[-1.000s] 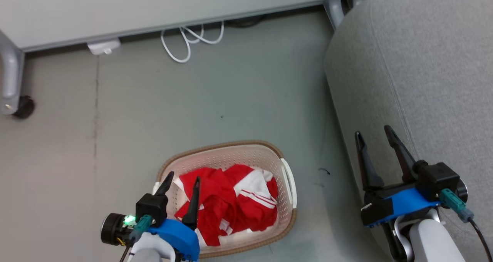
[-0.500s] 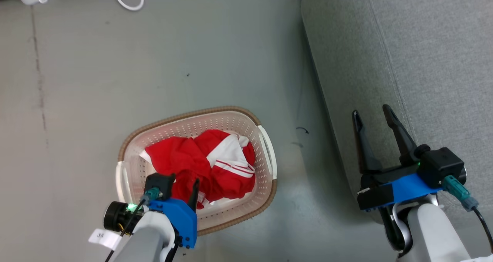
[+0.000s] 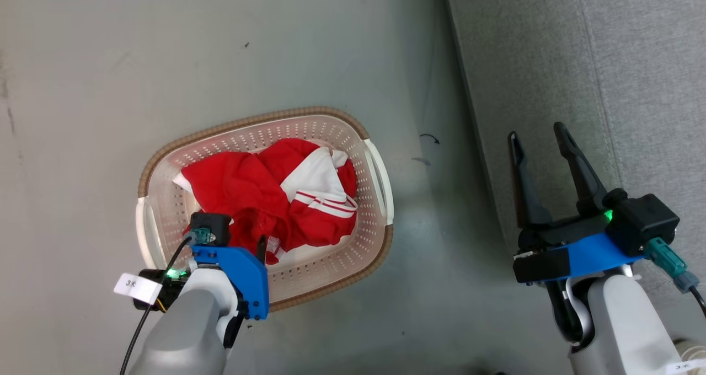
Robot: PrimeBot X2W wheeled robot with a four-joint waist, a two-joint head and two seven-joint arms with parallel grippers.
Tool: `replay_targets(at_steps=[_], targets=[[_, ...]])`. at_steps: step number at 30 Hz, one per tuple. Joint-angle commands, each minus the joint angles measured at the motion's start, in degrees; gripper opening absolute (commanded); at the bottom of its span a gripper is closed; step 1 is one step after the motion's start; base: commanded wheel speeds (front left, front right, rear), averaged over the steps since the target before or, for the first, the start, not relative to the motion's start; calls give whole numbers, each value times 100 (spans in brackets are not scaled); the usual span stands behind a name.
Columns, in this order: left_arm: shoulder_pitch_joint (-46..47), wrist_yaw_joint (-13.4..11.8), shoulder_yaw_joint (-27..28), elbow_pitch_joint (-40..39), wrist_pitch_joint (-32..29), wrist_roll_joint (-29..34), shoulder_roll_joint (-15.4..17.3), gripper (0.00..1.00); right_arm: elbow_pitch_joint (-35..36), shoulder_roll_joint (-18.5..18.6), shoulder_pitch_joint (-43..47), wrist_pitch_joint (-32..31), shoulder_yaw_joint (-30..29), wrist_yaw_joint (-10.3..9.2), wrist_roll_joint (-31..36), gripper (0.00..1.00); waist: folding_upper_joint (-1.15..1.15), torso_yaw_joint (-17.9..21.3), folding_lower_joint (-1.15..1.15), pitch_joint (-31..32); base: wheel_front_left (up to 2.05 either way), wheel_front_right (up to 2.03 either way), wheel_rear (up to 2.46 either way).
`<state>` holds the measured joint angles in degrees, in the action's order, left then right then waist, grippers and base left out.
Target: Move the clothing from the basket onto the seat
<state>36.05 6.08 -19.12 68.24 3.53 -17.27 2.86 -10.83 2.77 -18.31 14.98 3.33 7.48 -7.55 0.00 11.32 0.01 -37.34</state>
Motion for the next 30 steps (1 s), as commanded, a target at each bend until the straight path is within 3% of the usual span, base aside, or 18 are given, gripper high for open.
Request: replay_targets(at_steps=[1,9,20,30], targets=[[135,-45,-53,8,-59,-116,8,100,51,20,-93,29,0,3,-12,100,0,-19,-1,-98,0,0,0],[281,-302,-493,-153,-327,-867,6,100,144,21,-149,28,57,3,-49,100,0,0,-1,-328,0,0,0],[418,-840,-1137,-273,-544,-1686,9,100,261,20,-214,27,109,3,-145,100,0,93,-1,-653,0,0,0],[606,-1193,-1446,-165,-405,-2203,8,100,374,20,-202,27,120,3,-241,100,0,234,-1,-875,0,0,0]])
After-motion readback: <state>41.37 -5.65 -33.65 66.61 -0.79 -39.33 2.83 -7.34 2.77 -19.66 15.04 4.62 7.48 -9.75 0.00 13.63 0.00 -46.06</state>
